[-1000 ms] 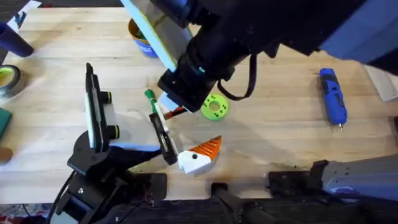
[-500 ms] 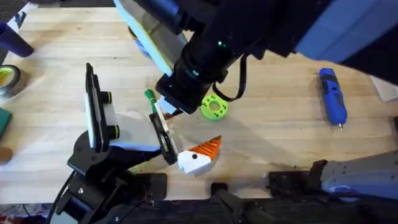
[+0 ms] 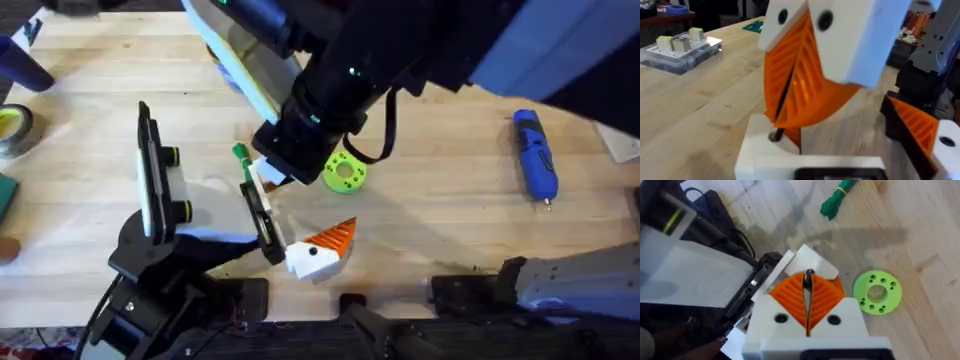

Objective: Pick up the gripper from the table and insert it into the empty holder that is missing its gripper. Then pick up a screw, insert it into the mounting hole, and use the screwdriver to tighten it. Finally, clean up the table by picking up the vegetable and placing it into the bucket.

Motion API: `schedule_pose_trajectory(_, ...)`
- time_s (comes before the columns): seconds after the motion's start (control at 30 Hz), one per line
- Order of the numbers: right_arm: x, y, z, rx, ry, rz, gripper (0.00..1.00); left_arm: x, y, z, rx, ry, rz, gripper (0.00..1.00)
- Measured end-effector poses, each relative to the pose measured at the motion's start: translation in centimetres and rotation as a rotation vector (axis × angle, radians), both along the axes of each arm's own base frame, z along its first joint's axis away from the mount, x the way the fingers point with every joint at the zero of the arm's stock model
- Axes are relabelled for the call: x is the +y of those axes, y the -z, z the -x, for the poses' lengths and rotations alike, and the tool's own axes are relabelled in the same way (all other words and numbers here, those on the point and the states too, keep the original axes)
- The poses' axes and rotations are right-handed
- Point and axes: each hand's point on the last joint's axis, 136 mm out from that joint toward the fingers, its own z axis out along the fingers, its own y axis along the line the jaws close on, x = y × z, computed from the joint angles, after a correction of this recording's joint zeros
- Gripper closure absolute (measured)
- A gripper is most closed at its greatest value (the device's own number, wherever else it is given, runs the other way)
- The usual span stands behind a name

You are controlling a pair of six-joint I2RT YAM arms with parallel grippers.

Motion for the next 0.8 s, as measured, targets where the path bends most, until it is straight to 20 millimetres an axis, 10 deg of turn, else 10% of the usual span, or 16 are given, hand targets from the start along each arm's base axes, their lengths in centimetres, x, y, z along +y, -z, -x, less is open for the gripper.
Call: schedule_pose_trajectory(0.8, 0.1, -0.1, -1.0, -0.052, 0.02, 0.002, 0.995, 0.0, 0.0, 0.0, -0.003, 0.0, -0.001, 0.014)
